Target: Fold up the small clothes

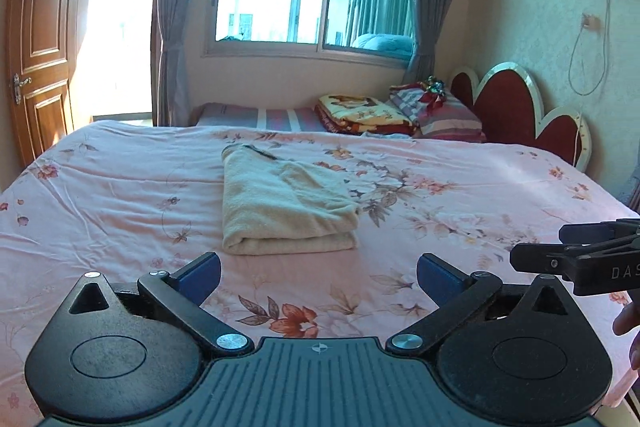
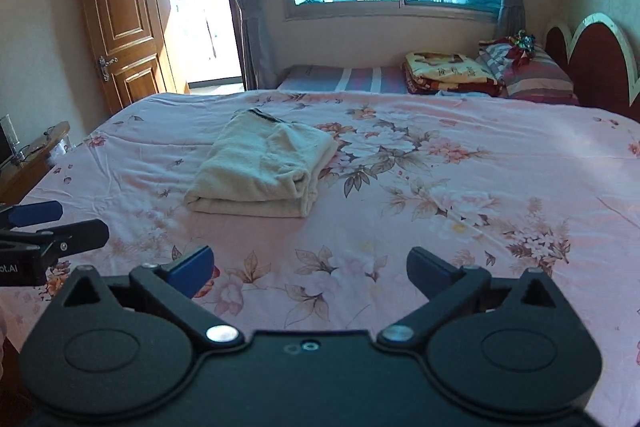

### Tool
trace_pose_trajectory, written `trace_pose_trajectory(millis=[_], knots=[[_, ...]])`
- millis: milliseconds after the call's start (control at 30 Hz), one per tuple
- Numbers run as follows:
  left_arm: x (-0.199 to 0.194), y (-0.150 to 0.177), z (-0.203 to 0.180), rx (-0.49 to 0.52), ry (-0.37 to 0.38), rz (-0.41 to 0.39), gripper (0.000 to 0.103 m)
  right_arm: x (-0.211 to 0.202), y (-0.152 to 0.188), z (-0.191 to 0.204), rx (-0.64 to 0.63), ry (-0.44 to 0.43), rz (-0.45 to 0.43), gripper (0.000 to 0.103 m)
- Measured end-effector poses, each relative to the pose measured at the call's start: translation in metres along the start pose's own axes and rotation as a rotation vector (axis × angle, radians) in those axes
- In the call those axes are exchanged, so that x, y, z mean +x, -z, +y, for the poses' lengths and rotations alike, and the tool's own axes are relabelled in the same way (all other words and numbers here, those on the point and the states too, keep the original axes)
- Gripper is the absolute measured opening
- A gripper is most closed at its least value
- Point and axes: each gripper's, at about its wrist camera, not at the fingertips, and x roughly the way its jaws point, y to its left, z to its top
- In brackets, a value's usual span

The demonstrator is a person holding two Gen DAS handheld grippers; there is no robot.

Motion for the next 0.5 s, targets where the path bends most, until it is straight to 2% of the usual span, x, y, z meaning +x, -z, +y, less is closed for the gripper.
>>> trace_pose_trajectory(millis=[267,500], knots=[[-0.049,0.004,-0.007,-0.018,-0.04,-0.032,0.103,-0.028,0.001,0.018,-0.013,0.009,-0.033,0.102],[-0.067,0.006,-0.011,-0.008,-0.035,-0.054,0.103,-0.041,0.008,0.029,-0.03,0.002,-0.051,0.102]])
